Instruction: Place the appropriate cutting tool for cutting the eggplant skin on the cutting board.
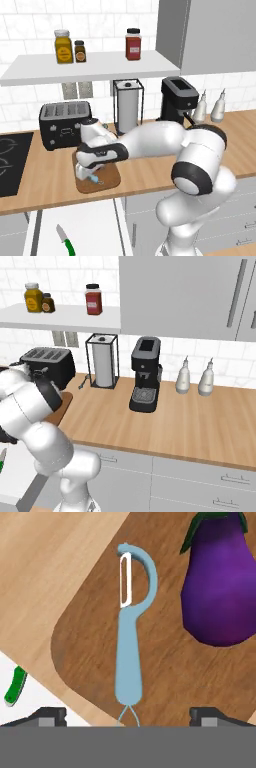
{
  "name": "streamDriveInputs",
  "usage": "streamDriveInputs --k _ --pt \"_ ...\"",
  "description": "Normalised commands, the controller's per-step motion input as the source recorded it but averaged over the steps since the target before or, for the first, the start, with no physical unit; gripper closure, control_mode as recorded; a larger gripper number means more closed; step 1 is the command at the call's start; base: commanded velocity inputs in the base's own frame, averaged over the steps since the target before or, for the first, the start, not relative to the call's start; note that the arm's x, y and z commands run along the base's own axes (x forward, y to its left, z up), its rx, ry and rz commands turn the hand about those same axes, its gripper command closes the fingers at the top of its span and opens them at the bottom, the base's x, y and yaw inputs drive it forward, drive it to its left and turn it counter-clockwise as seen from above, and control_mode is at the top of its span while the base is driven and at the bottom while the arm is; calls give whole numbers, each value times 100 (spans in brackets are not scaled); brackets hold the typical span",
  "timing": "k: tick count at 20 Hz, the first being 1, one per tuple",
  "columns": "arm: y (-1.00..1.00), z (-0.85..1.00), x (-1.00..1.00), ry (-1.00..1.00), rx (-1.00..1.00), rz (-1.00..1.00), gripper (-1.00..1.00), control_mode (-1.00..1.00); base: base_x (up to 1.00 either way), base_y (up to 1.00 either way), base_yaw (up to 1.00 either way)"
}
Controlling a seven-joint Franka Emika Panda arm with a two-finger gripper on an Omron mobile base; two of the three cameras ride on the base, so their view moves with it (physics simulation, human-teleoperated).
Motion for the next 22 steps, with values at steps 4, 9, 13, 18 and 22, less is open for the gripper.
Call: streamDriveInputs --k 4,9,13,18,22 --pt "-32 94 -95 -1 11 0 -100 -100 0 0 0" --pt "-99 50 -76 0 4 -5 -100 -100 0 0 0" --pt "-100 61 -72 0 8 -8 -100 -100 0 0 0" --pt "-99 76 -58 0 10 -11 -100 -100 0 0 0" --pt "-89 51 -82 0 14 -14 -100 -100 0 0 0"
